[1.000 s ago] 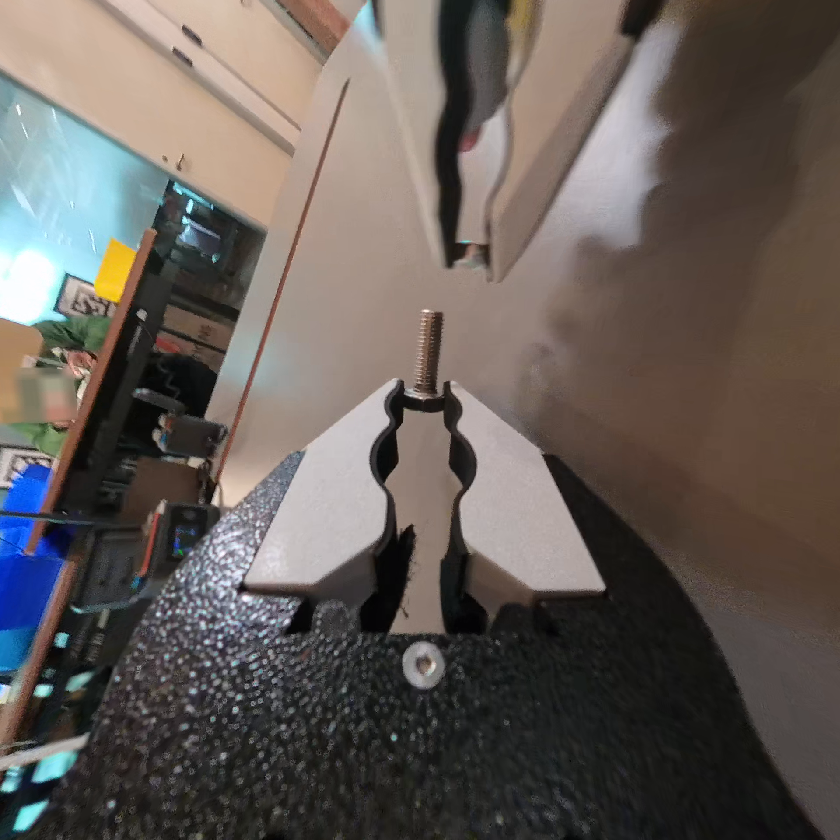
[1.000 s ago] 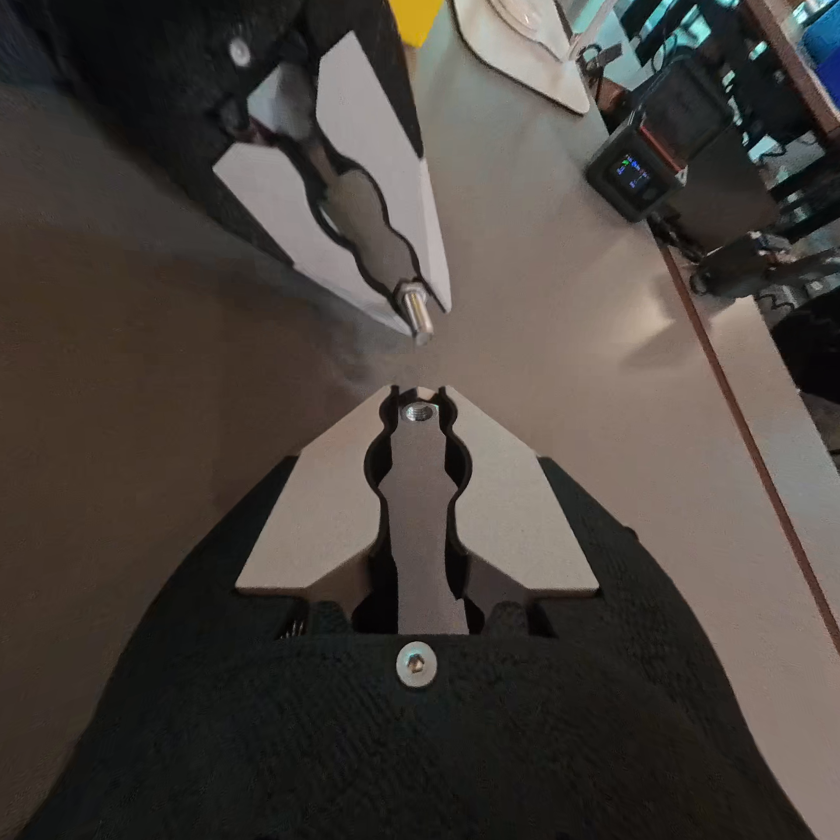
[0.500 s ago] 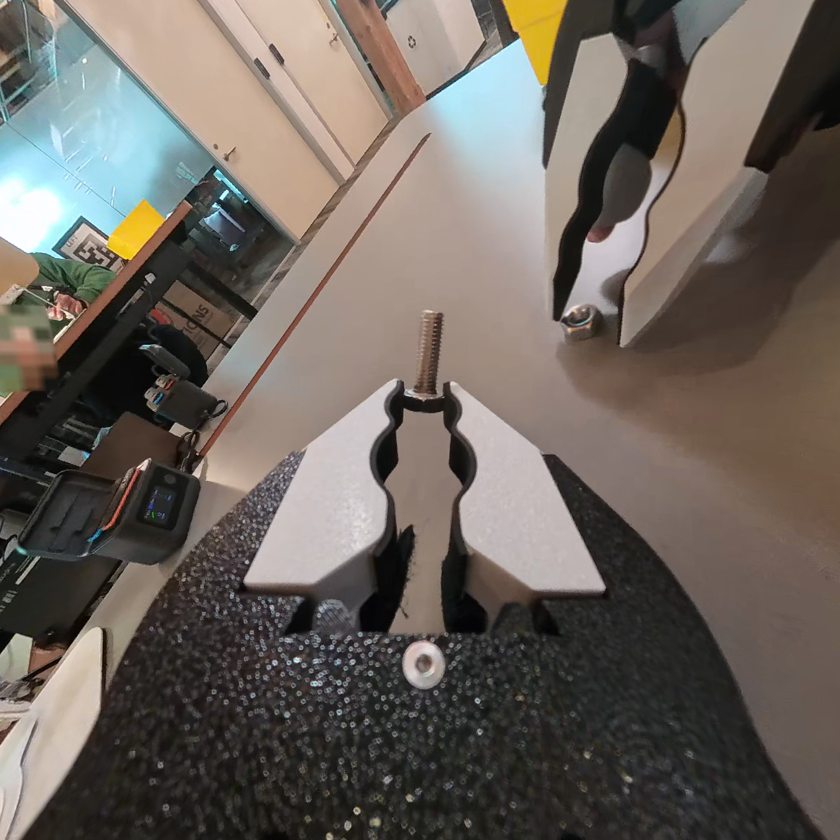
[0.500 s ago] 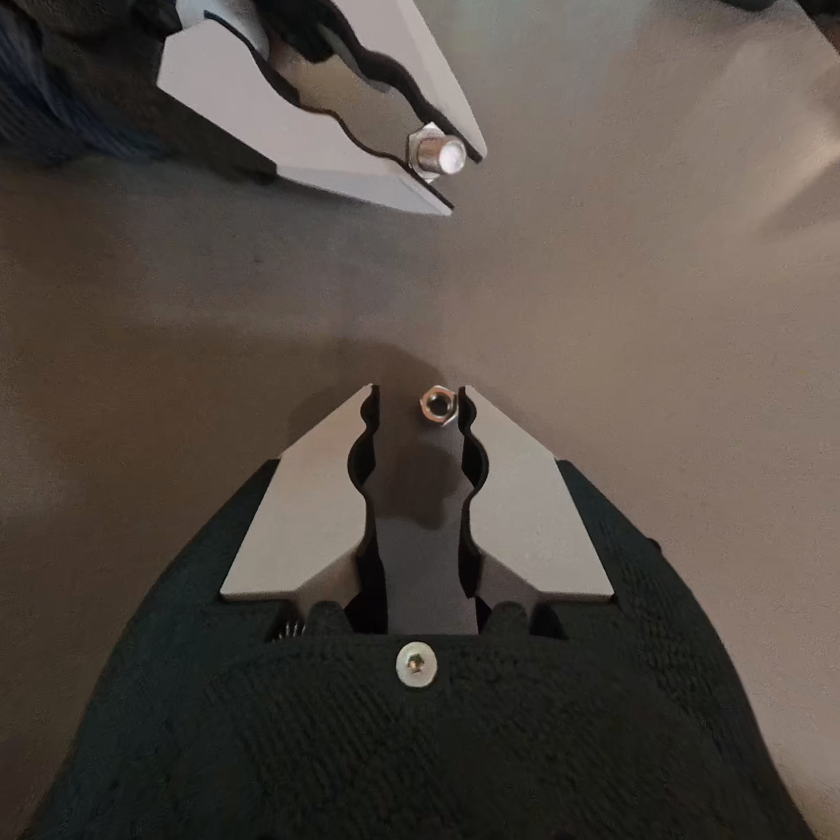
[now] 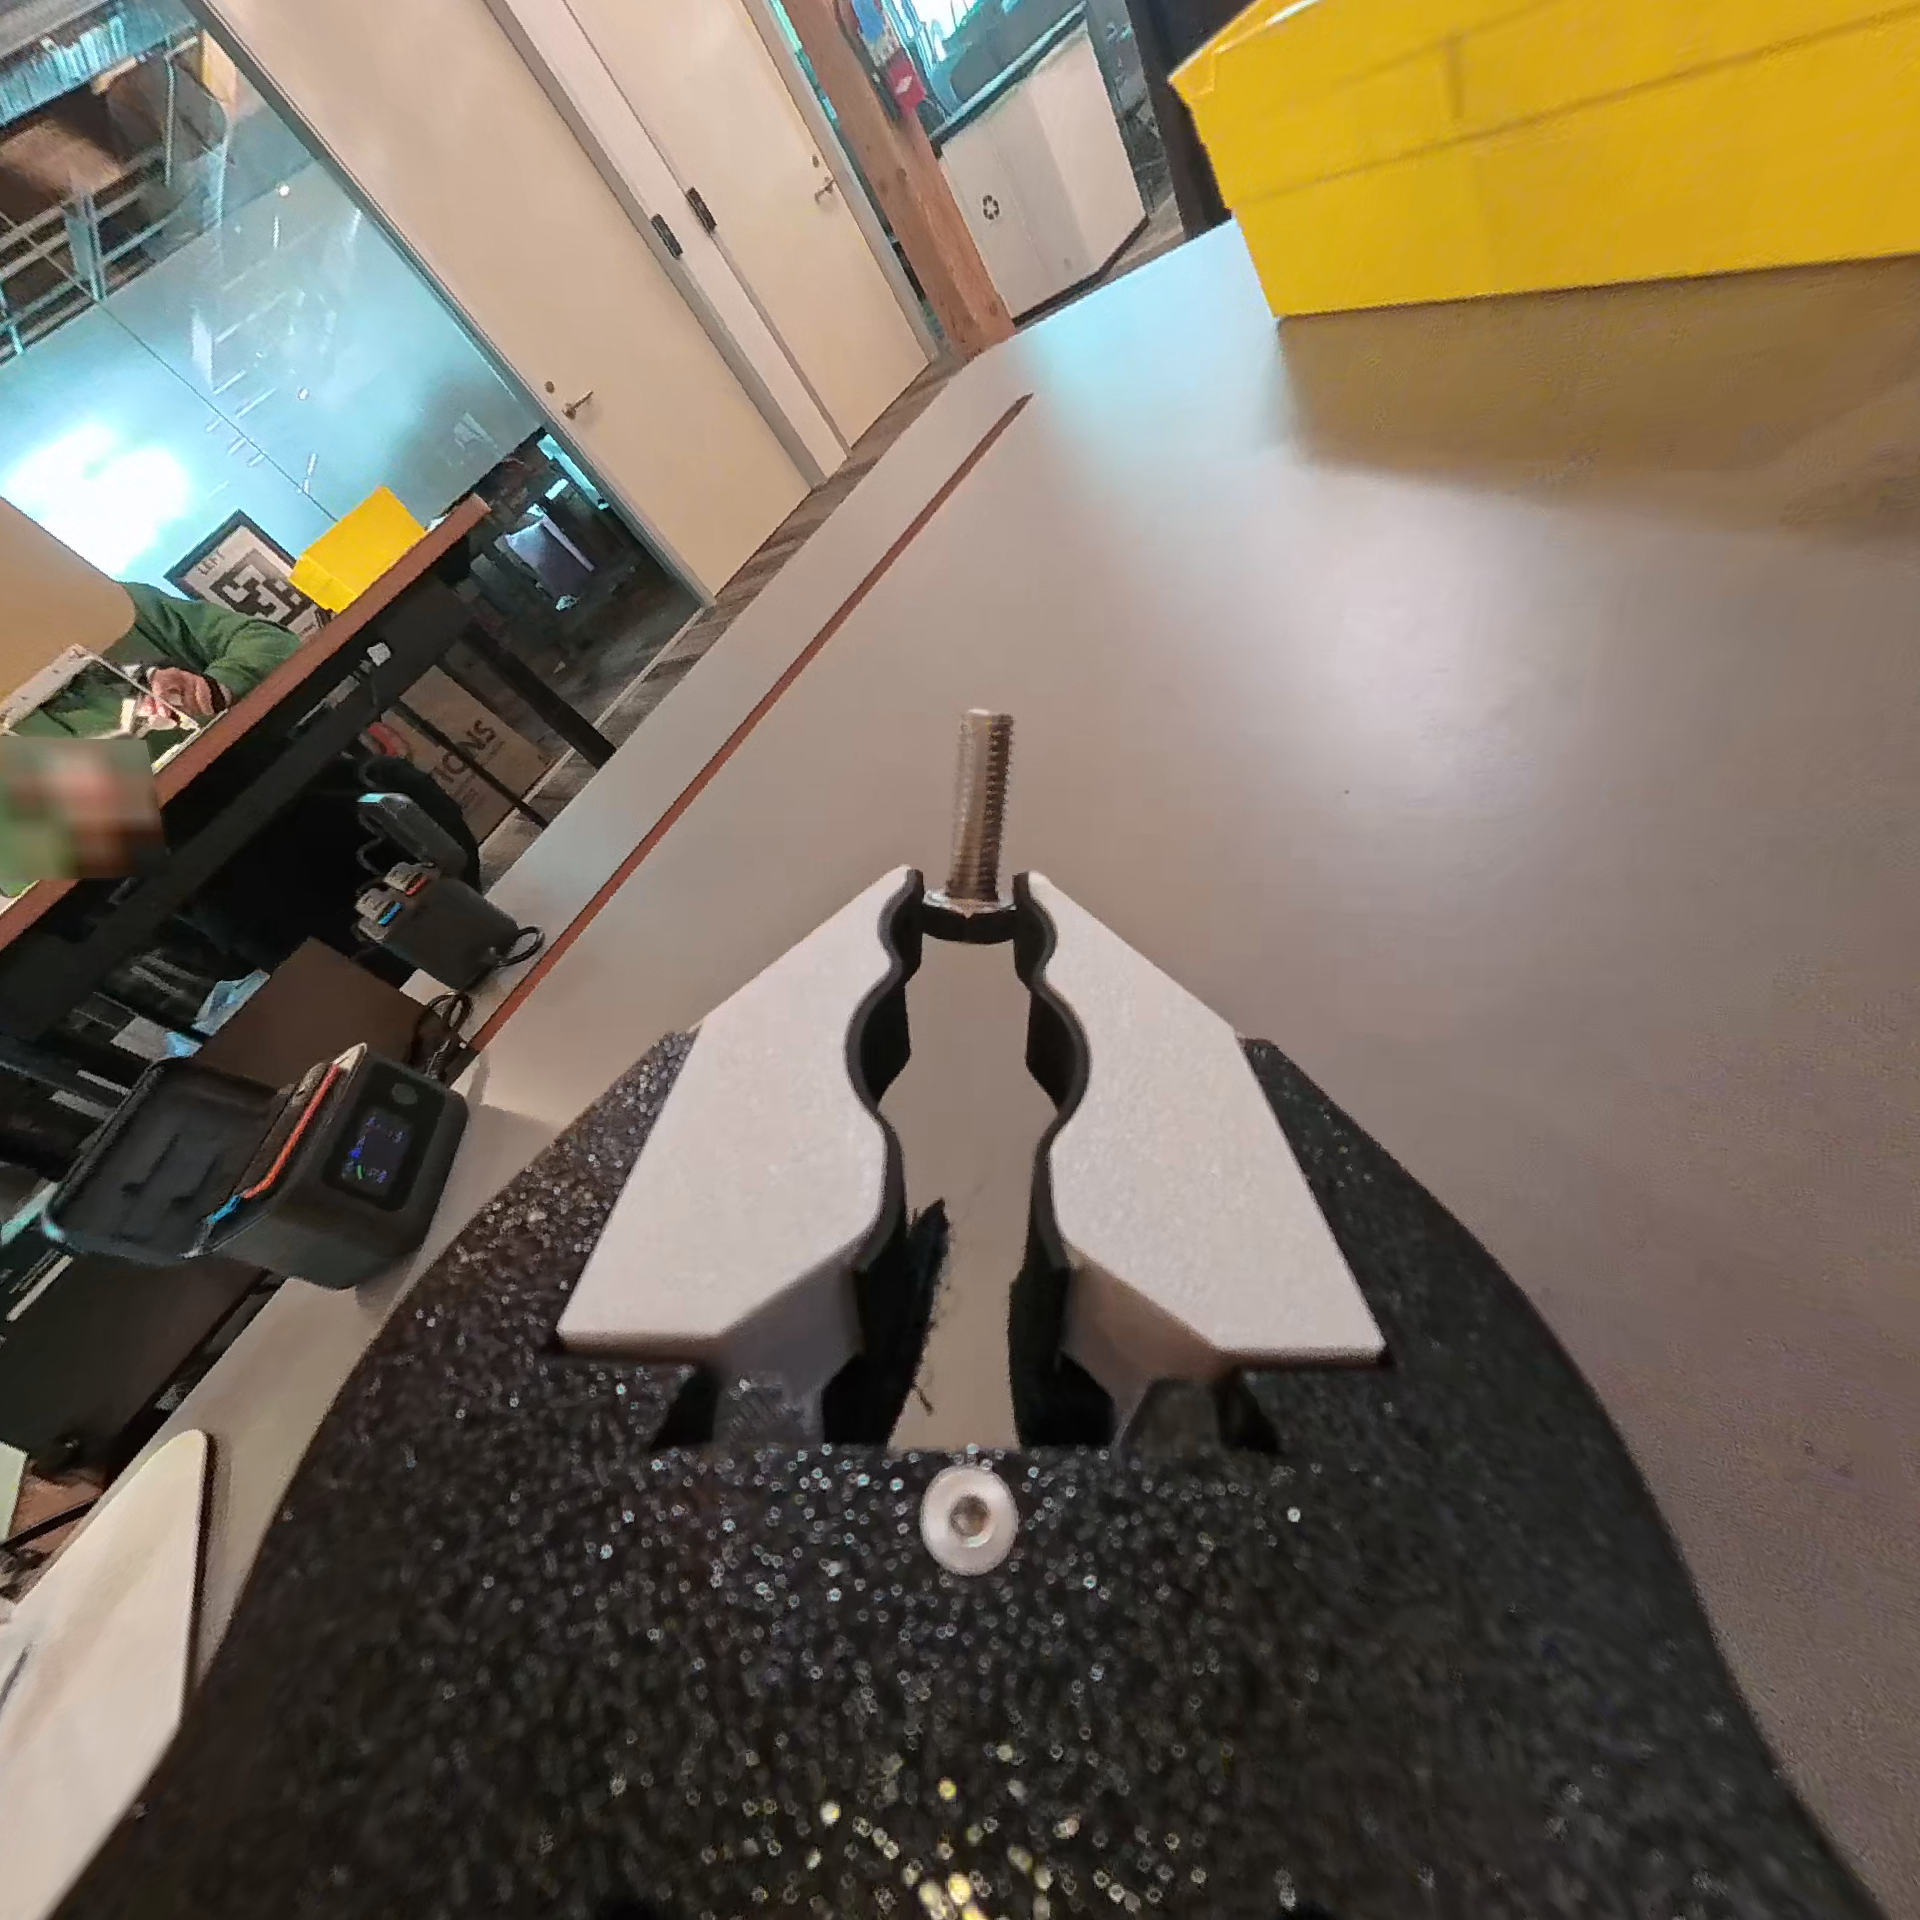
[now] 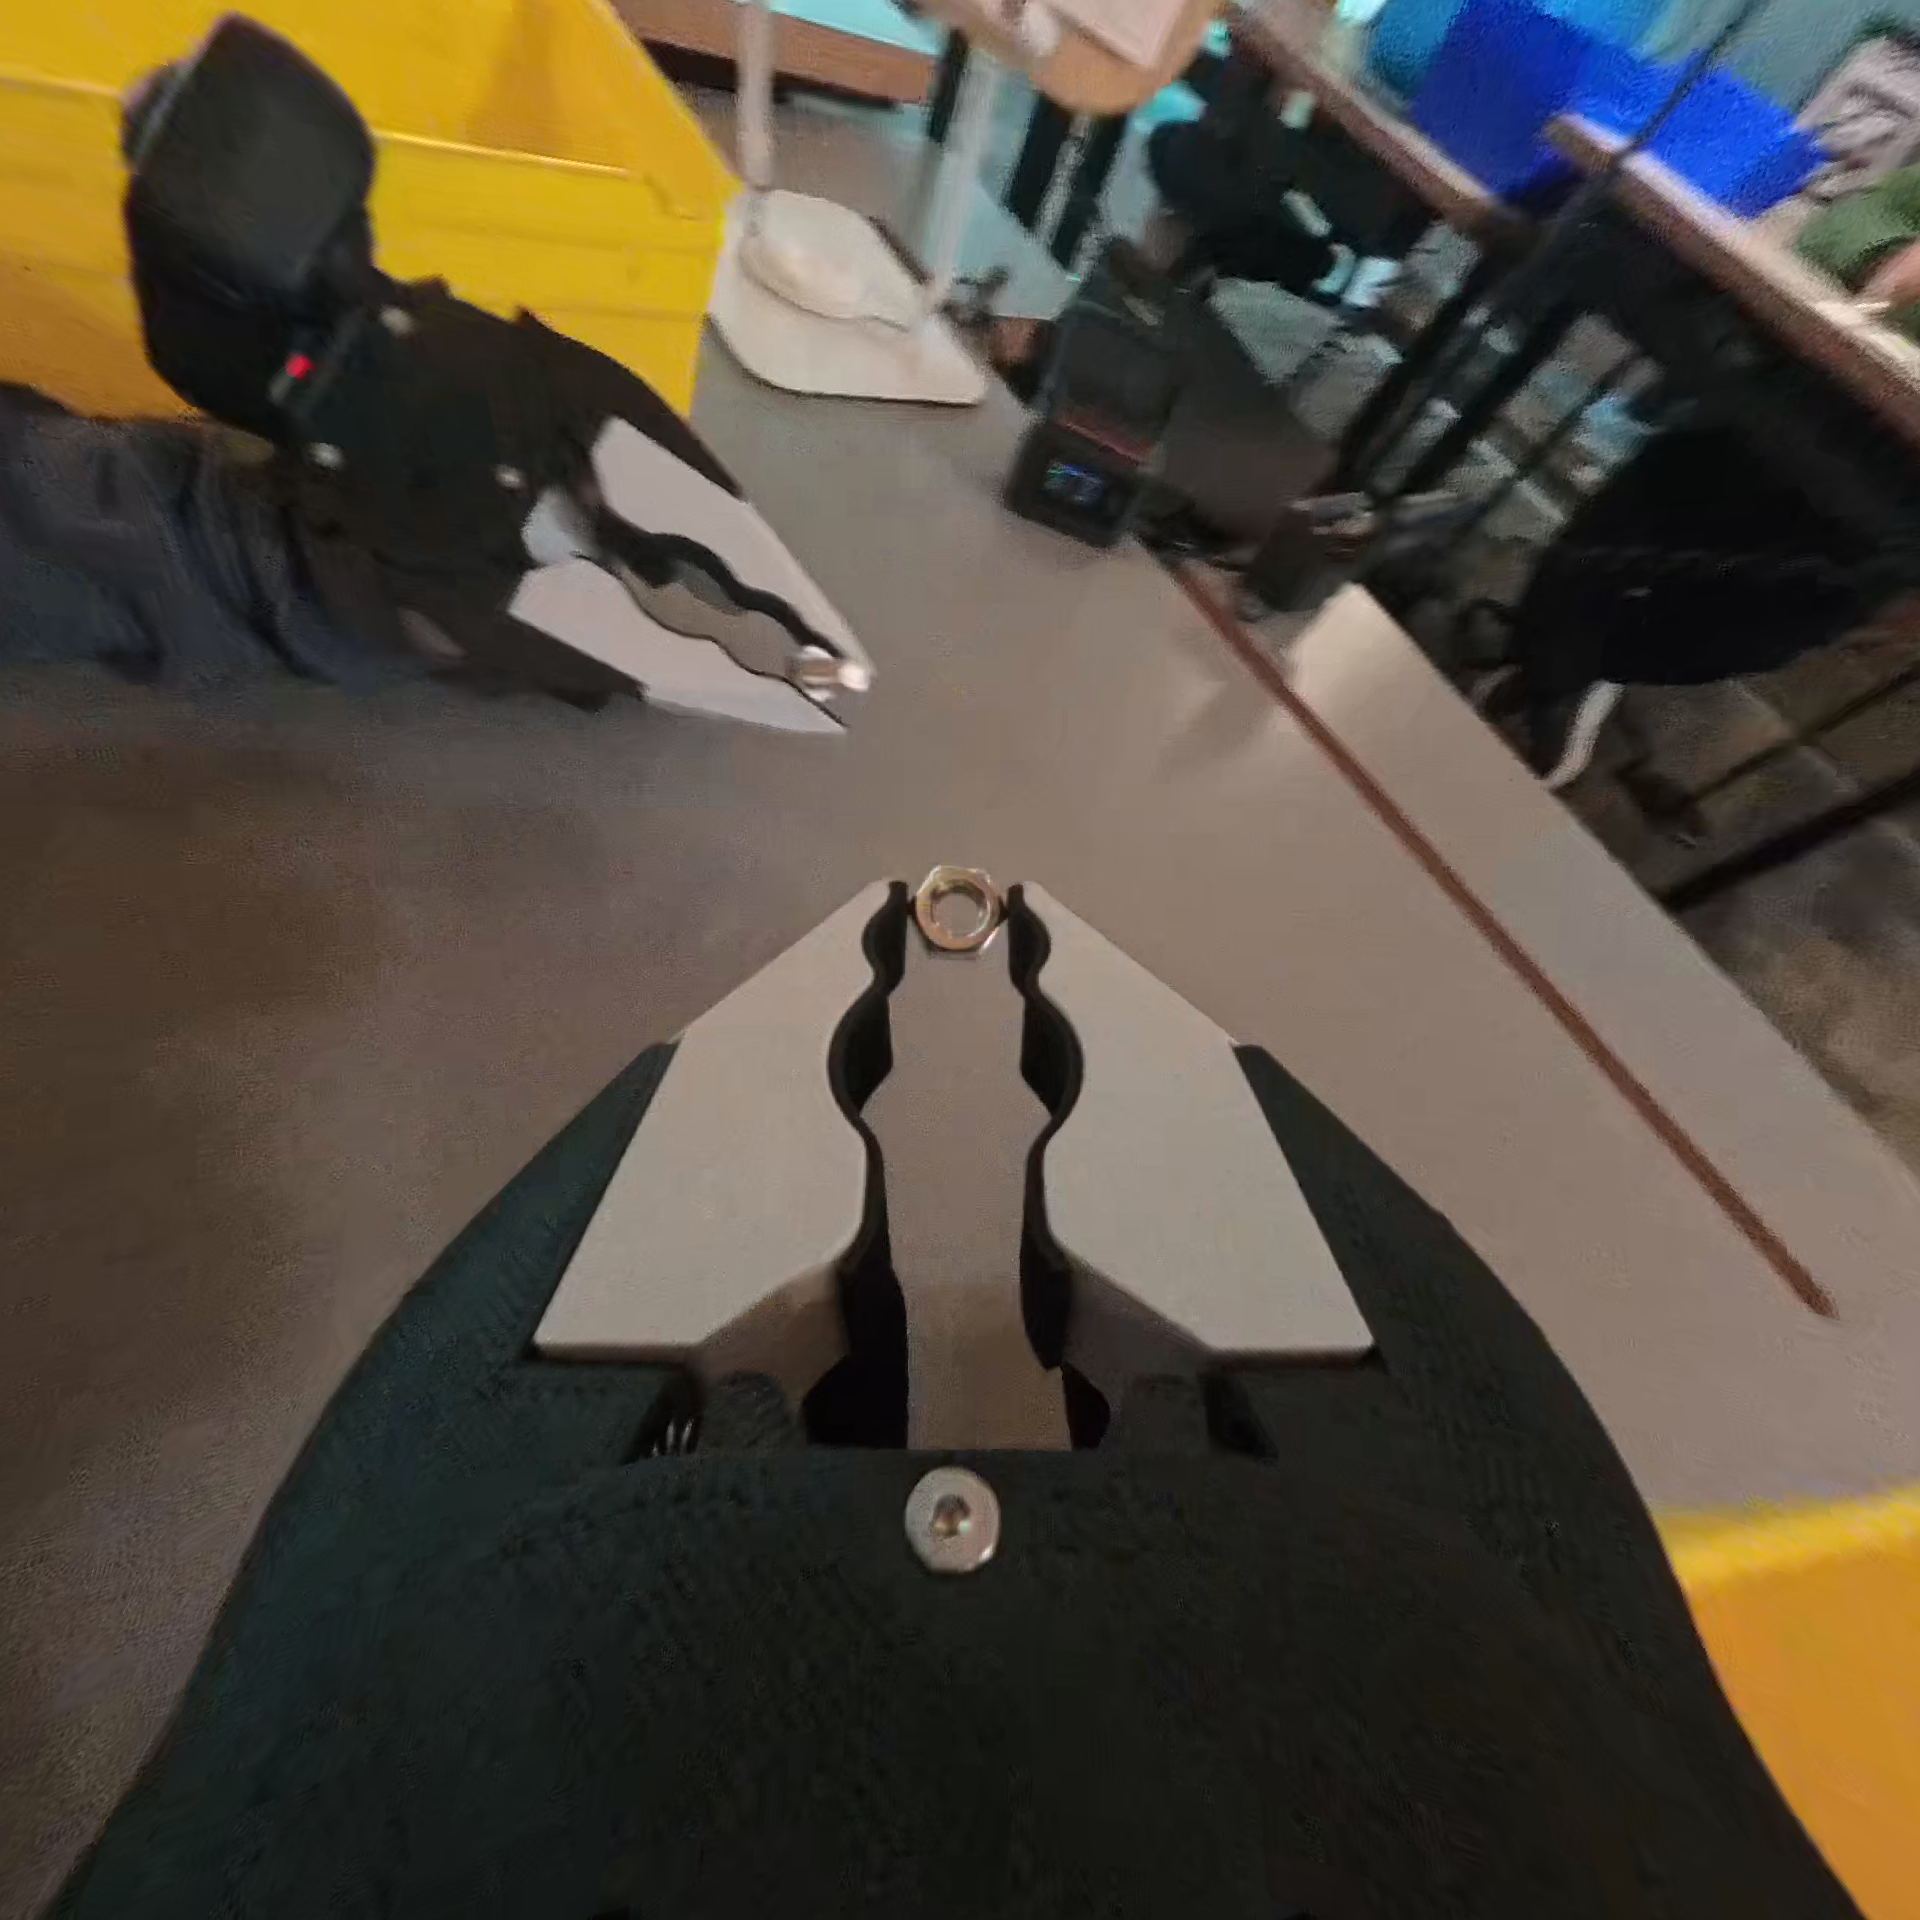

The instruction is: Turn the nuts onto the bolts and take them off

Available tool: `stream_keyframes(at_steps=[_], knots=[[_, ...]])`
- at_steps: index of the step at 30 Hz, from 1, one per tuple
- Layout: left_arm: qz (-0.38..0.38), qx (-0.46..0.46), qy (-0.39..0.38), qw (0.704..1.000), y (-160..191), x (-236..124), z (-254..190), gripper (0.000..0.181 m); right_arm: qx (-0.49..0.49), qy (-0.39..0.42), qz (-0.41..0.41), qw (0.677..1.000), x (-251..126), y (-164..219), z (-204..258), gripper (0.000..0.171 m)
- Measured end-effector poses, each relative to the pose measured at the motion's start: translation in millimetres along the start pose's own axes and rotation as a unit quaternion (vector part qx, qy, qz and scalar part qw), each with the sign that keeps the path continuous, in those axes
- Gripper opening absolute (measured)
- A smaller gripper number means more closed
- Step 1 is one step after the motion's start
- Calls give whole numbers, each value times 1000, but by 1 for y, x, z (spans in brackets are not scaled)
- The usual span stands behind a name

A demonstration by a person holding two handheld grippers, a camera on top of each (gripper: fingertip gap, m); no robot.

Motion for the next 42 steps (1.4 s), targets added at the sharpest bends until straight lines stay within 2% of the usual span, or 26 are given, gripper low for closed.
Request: stream_keyframes(at_steps=[1,3,5,9,14,15,17,18,20,21,23,25,27,30,34,36,38,39,40,42], knots=[[-3,-4,-2,1000,0,-1,1,15,-4,51,6,999,-24,1,-8,18],[-8,-10,-8,1000,0,-2,2,15,24,143,72,987,-65,18,-32,18],[-15,-13,-11,1000,-2,-3,2,15,90,198,169,961,-93,47,-59,18],[-26,-15,-7,1000,-5,-3,1,15,187,170,306,918,-99,108,-96,18],[-33,-9,-5,999,-7,-4,-1,15,197,137,344,908,-86,137,-101,22],[-36,-11,-5,999,-8,-4,-2,15,193,146,337,910,-87,135,-100,36],[-45,-12,-4,999,-10,-5,-2,15,182,192,311,913,-96,119,-96,41],[-52,-14,-4,999,-12,-6,-3,15,168,215,276,922,-101,104,-91,41],[-87,-33,9,996,-18,-8,-5,15,121,211,144,959,-100,63,-67,40],[-117,-56,26,991,-22,-9,-6,15,90,189,55,976,-92,42,-50,37],[-192,-122,73,971,-31,-14,-8,15,47,114,-110,986,-64,12,-11,36],[-243,-168,115,948,-35,-18,-8,15,50,19,-175,983,-27,2,25,41],[-255,-182,143,939,-34,-17,-8,15,65,-36,-175,982,7,4,45,42],[-271,-181,176,929,-35,-18,-10,15,100,-75,-177,976,40,10,56,35],[-263,-159,198,931,-38,-17,-15,15,136,-99,-194,966,52,14,57,25],[-258,-147,206,932,-39,-16,-19,15,141,-99,-198,965,51,15,55,8],[-267,-156,207,928,-41,-16,-20,15,136,-105,-193,966,47,16,54,8],[-275,-168,191,927,-42,-17,-19,25,134,-106,-191,967,42,14,52,8],[-272,-174,171,931,-42,-17,-18,43,122,-91,-192,970,33,10,46,8],[-249,-181,151,939,-39,-14,-15,65,90,-3,-183,979,4,1,18,8]])
Point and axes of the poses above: each gripper's, where its closed fingertips meet, x out along the fingers, y out of its underside, z = x × y across the jaws, the point moved 10 cm from there along -x, back along the fingers, and after that the axes turned 9 degrees about x, right-handed, at the moved point
